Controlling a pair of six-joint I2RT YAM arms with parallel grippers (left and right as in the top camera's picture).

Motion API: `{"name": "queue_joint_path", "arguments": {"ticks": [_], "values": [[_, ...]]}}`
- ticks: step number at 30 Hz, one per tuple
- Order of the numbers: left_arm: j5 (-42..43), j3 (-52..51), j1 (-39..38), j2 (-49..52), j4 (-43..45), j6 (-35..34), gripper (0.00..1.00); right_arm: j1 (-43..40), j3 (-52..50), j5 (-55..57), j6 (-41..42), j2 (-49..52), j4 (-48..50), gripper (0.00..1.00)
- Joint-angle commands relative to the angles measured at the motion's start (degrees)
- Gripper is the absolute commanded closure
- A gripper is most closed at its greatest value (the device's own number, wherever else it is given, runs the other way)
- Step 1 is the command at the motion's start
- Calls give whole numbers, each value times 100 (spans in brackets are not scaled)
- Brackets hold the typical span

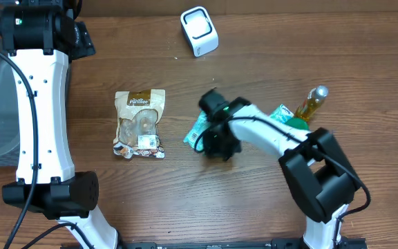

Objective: Scan the item barcode

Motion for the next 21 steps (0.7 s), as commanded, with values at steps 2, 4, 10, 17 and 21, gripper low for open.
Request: {"name": "queue_joint_path", "arguments": {"ticks": [2, 4, 10, 17, 21], "values": [[22, 107, -37, -24, 11, 103, 1, 402, -146, -326, 2, 13, 291, 69], [22, 107, -37, -24, 11, 103, 0, 479, -144, -328, 2, 13, 455, 66], [22, 107, -37, -26, 11, 103, 0, 396, 184, -352, -44, -9, 345, 65], [22, 107, -37, -24, 13, 103, 0, 155, 909, -256, -664, -151, -26, 66], [22, 107, -37, -24, 11, 103, 1, 59, 955, 315, -669, -149, 319, 66]]}}
